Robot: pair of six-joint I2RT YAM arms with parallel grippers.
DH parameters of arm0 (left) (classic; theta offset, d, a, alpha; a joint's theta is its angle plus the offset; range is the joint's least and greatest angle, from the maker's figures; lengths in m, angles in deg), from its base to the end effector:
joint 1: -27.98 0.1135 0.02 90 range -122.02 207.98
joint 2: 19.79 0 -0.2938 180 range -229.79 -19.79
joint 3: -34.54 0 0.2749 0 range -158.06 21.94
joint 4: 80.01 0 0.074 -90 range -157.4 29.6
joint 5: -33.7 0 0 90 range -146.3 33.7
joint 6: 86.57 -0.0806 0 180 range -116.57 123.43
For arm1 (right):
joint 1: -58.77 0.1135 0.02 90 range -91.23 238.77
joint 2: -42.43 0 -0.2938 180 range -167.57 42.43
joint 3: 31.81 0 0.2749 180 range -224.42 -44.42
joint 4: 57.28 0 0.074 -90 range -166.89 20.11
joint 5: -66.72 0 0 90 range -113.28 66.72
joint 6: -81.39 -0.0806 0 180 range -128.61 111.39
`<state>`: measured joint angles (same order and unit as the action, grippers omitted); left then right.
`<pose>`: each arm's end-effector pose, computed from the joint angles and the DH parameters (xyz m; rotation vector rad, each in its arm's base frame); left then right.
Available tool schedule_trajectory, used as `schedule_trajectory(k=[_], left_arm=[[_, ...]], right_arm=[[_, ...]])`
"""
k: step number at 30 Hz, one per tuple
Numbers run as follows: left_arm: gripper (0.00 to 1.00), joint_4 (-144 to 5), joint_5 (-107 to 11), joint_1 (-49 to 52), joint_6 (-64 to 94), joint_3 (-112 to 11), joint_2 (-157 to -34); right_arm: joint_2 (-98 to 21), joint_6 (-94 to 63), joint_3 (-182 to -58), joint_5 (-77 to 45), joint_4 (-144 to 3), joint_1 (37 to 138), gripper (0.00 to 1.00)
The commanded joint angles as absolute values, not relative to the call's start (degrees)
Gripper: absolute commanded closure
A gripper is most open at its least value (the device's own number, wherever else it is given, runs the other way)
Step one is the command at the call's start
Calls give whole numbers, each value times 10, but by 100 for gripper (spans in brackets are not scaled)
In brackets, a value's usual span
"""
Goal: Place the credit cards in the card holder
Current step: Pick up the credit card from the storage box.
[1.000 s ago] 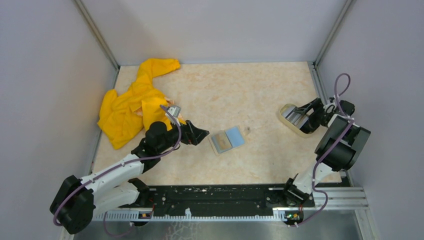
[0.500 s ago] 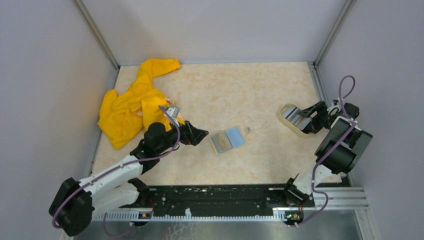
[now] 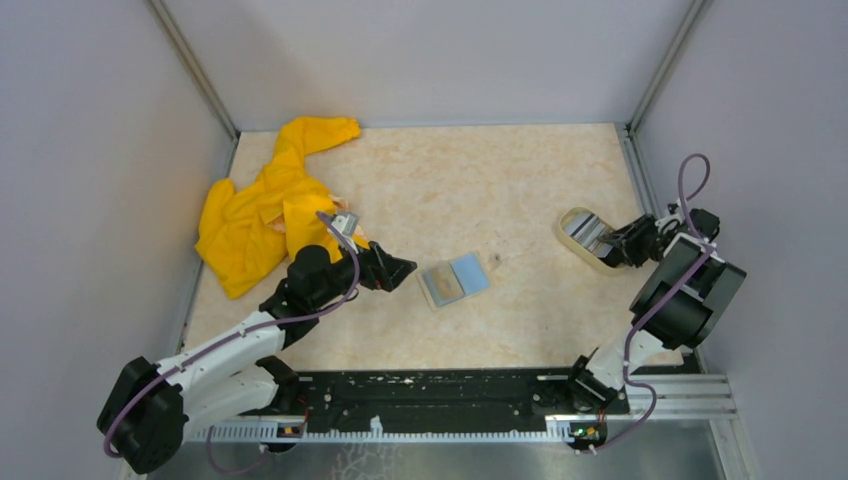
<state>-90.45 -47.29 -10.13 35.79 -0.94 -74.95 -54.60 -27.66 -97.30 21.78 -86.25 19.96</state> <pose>0.1988 -0.1720 0.2374 0.2157 1.8337 -1.0224 0.3122 -0.1778 0.1473 0.9227 2.2058 0.8640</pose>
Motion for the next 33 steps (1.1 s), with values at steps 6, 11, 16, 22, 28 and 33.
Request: schedule_trajectory(k=[6,11,16,22,28,33], left_arm=[[2,-912,-473,-98,355,-7,-747],[2,-913,-471,-98,356,-9,-749],[2,-913,-468,-98,357,-11,-751],[2,-911,-468,-98,357,-10,-750],[2,-911,-468,-98,357,-12,-750],[2,-909,-462,-98,353,-21,-757]], right_arm=[[-513,-258,-979,203,-880,196,88],[-502,-243,-979,183,-895,196,90],[-506,-228,-979,160,-916,196,91],[-520,-212,-990,136,-942,184,91],[-509,-174,-1000,139,-989,168,93],[-474,-161,-999,140,-1000,162,94]])
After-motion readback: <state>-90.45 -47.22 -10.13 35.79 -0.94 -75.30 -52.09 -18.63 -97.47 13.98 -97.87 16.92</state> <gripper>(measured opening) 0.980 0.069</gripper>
